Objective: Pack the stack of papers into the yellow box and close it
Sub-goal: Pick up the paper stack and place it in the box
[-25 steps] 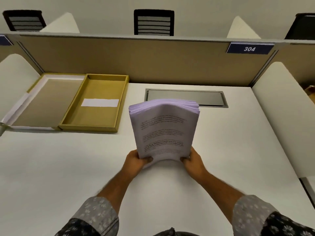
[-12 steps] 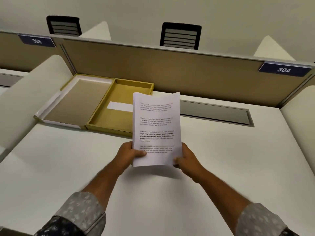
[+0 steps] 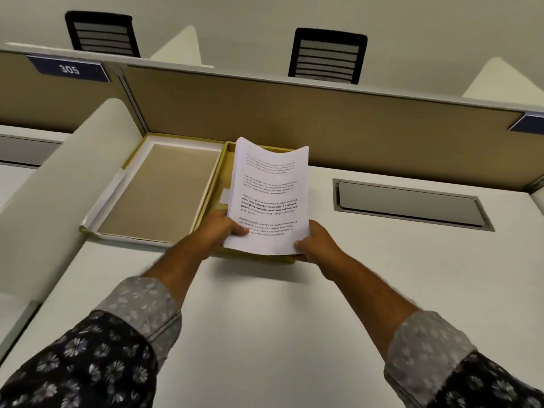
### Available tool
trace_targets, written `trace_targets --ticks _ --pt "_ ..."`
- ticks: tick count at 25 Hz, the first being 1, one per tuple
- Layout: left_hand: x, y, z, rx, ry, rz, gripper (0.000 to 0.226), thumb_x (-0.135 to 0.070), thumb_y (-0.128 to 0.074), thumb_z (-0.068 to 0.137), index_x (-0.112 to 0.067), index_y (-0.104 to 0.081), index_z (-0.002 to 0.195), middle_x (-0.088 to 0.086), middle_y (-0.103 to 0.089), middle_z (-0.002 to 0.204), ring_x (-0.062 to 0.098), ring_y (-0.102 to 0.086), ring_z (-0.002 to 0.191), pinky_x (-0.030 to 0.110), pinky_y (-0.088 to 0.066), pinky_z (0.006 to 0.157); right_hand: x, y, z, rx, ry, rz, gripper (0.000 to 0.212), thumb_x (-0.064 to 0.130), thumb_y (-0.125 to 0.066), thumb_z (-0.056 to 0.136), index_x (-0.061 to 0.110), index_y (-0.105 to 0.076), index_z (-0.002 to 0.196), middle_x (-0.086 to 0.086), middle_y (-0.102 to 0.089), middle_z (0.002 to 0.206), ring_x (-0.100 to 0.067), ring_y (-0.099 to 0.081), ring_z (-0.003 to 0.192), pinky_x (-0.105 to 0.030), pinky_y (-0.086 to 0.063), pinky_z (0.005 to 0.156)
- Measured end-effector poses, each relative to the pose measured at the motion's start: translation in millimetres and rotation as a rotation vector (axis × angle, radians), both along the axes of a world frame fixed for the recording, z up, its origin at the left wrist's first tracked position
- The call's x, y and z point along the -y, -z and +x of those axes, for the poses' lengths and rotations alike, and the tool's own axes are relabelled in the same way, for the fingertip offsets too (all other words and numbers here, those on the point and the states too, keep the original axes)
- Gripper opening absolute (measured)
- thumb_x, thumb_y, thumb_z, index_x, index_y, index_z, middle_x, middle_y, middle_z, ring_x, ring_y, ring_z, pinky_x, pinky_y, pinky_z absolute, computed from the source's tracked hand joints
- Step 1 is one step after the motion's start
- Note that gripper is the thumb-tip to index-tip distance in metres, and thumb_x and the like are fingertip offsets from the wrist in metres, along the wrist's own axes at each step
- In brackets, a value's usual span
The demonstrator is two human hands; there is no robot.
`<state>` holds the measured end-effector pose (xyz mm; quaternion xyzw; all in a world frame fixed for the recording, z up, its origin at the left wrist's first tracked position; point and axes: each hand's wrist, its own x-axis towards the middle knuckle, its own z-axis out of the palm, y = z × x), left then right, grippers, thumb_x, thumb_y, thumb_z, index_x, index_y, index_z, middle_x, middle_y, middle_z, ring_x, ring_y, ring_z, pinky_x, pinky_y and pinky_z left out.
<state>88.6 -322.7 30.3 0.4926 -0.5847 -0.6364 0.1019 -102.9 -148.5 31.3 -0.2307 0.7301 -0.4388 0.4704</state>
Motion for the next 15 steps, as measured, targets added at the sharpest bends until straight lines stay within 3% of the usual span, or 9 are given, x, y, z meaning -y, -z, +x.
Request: trace_targets --ticks 2,3,5,6,8,10,15 --pt "30.1 10.1 -1.7 0.022 -0.022 0.043 0.047 0.011 -0.078 0.08 -0.006 -0.072 0.123 0.007 -0.08 0.116 0.034 -0.074 0.112 0.044 -0.063 0.093 29.9 9.2 3.7 -0.04 0.015 0.061 0.054 -0.013 -0.051 0.092 0.014 -0.056 0.138 -0.005 -0.066 0.128 -0.027 -0.065 0.112 -0.038 -0.063 0.085" --pt "43.3 16.1 -3.9 0.034 -0.045 0.071 0.051 0.013 -0.077 0.079 -0.002 -0.07 0.128 0.012 -0.078 0.123 0.036 -0.073 0.114 0.049 -0.06 0.101 43.8 14.3 5.6 -0.052 0.016 0.078 0.056 -0.013 -0.052 0.092 0.011 -0.054 0.143 -0.005 -0.066 0.128 -0.024 -0.065 0.109 -0.031 -0.062 0.079" --pt "60.3 29.5 -9.3 0.038 -0.077 0.133 0.056 0.014 -0.075 0.081 0.0 -0.066 0.134 0.015 -0.074 0.131 0.037 -0.07 0.119 0.05 -0.056 0.108 64.6 24.6 7.1 -0.052 0.04 0.107 0.058 -0.012 -0.055 0.094 0.01 -0.052 0.146 -0.006 -0.066 0.135 -0.023 -0.064 0.111 -0.024 -0.061 0.069" --pt "64.1 36.9 -11.0 0.032 -0.083 0.152 0.056 0.013 -0.074 0.082 0.0 -0.066 0.136 0.015 -0.073 0.134 0.036 -0.069 0.121 0.048 -0.054 0.109 71.3 28.9 7.0 -0.054 0.065 0.125 0.056 -0.01 -0.058 0.094 0.011 -0.052 0.146 -0.008 -0.064 0.14 -0.027 -0.064 0.116 -0.028 -0.064 0.073" --pt "67.6 54.9 -10.7 0.031 -0.102 0.167 0.055 0.008 -0.075 0.085 0.0 -0.064 0.139 0.015 -0.072 0.136 0.034 -0.068 0.122 0.045 -0.053 0.111 79.6 39.7 8.1 -0.155 0.091 0.181 0.051 -0.004 -0.065 0.095 0.012 -0.056 0.143 -0.009 -0.064 0.141 -0.031 -0.065 0.117 -0.041 -0.066 0.088" --pt "67.9 70.6 -8.8 0.03 -0.164 0.124 0.058 0.004 -0.077 0.085 -0.001 -0.061 0.141 0.015 -0.071 0.136 0.034 -0.068 0.12 0.046 -0.054 0.109 81.7 49.2 9.8 -0.313 0.069 0.22 0.047 0.001 -0.068 0.093 0.012 -0.059 0.139 -0.009 -0.066 0.137 -0.03 -0.068 0.109 -0.047 -0.065 0.093" --pt "56.8 84.3 -11.0 0.019 -0.202 -0.141 0.065 -0.002 -0.08 0.085 -0.014 -0.054 0.143 0.003 -0.07 0.133 0.02 -0.064 0.109 0.034 -0.053 0.093 82.9 57.2 13.4 -0.477 0.024 0.244 0.045 0.007 -0.068 0.093 0.01 -0.06 0.138 -0.011 -0.068 0.137 -0.034 -0.07 0.112 -0.046 -0.061 0.1"
